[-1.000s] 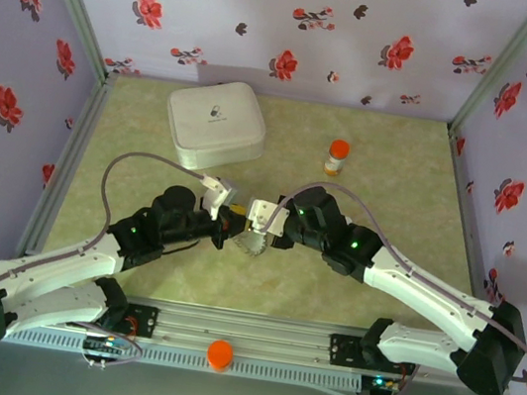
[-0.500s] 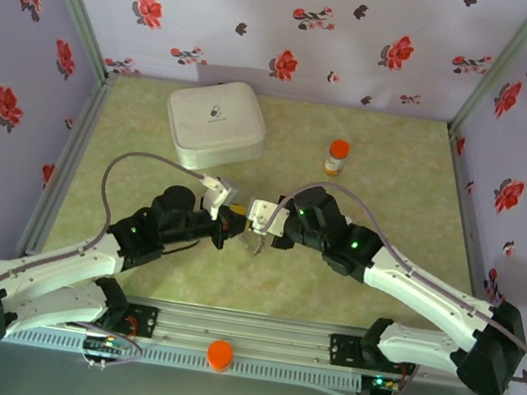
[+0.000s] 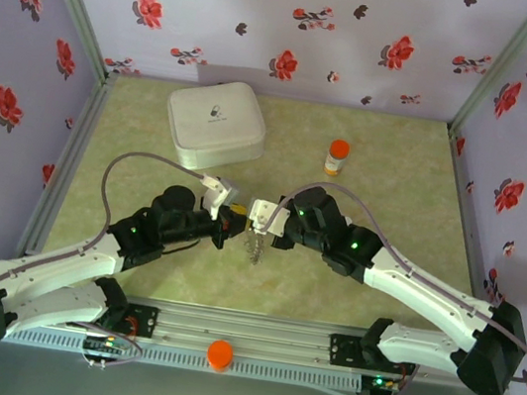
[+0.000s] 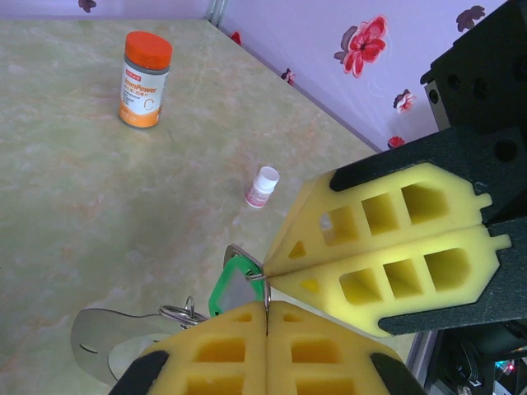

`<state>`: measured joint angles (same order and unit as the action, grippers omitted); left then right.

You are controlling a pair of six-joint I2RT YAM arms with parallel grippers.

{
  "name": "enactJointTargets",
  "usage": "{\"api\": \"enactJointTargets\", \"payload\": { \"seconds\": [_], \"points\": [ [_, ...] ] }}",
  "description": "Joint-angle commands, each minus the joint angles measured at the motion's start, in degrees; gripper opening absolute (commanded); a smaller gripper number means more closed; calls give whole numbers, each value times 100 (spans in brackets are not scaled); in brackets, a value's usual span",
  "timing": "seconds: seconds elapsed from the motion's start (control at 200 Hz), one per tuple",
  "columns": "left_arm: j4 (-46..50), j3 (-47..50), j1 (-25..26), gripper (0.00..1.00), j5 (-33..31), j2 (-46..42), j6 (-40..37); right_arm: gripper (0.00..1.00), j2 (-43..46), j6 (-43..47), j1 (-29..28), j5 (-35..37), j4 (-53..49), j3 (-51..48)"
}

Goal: Put the keys on the keyring

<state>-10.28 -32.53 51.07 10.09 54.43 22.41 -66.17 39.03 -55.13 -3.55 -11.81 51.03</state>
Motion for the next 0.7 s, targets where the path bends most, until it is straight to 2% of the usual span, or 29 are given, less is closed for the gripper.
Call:
{"api": "enactJointTargets", "payload": {
  "seconds": [0.0,0.265,0.695],
  "points": [
    [-359,-87,35,0,-9,40,74,0,148,-106,-35,81,107,-84],
    [-364,-87,35,0,-16,38,48,0,184,-160,-40,93,176,-97],
    [-286,-166,37,0,19,69,0,0,18,-297,-40,-379,313,-154]
  ]
}}
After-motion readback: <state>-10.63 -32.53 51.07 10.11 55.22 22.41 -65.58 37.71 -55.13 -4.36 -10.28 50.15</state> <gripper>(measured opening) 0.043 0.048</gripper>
